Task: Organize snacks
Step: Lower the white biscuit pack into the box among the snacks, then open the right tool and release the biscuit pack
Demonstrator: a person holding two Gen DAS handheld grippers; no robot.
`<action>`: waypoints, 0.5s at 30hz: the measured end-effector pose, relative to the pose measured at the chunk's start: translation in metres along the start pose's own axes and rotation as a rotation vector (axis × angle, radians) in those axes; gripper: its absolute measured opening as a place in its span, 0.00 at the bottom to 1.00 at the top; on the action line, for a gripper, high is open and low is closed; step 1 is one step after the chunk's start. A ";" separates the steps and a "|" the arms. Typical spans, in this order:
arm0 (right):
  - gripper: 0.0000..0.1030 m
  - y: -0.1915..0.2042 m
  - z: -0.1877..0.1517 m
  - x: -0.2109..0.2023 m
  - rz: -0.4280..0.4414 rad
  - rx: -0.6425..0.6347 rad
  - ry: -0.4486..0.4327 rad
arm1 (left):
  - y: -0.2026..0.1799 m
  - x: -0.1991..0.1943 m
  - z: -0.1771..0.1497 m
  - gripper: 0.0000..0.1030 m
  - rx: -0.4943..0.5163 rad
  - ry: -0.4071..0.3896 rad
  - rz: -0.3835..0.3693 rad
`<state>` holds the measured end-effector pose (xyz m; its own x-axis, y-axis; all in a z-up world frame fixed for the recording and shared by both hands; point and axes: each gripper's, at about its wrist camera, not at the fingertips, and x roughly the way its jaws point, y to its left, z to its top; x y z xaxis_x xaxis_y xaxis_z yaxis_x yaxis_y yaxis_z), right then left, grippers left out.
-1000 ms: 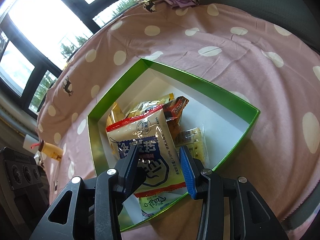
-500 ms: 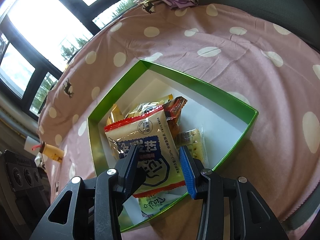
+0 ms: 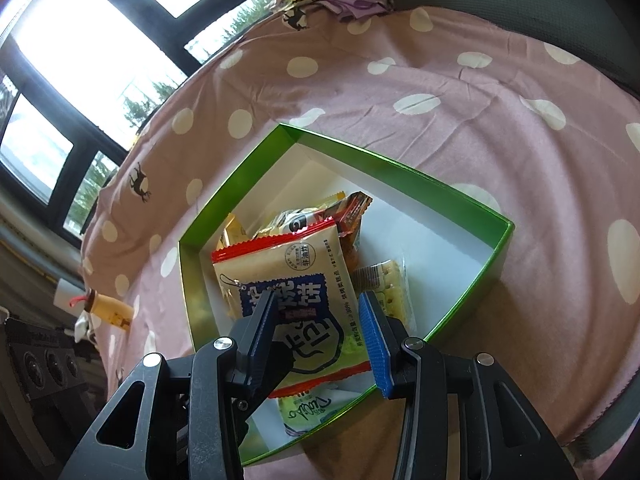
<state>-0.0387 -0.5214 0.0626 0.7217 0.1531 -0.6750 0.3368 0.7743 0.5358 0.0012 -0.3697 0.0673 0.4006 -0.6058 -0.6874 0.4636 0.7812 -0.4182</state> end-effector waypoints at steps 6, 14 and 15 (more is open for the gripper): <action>0.43 -0.002 0.001 -0.001 0.014 0.011 -0.003 | 0.000 -0.003 -0.002 0.57 0.010 -0.018 0.025; 0.43 -0.001 0.001 -0.001 0.003 -0.002 -0.002 | -0.002 -0.006 -0.005 0.57 0.023 -0.027 0.025; 0.43 0.000 0.001 -0.001 0.003 -0.005 0.000 | -0.003 -0.008 -0.005 0.58 0.029 -0.028 0.030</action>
<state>-0.0391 -0.5221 0.0636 0.7230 0.1555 -0.6731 0.3316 0.7766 0.5356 -0.0072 -0.3667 0.0709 0.4367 -0.5863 -0.6823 0.4732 0.7948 -0.3800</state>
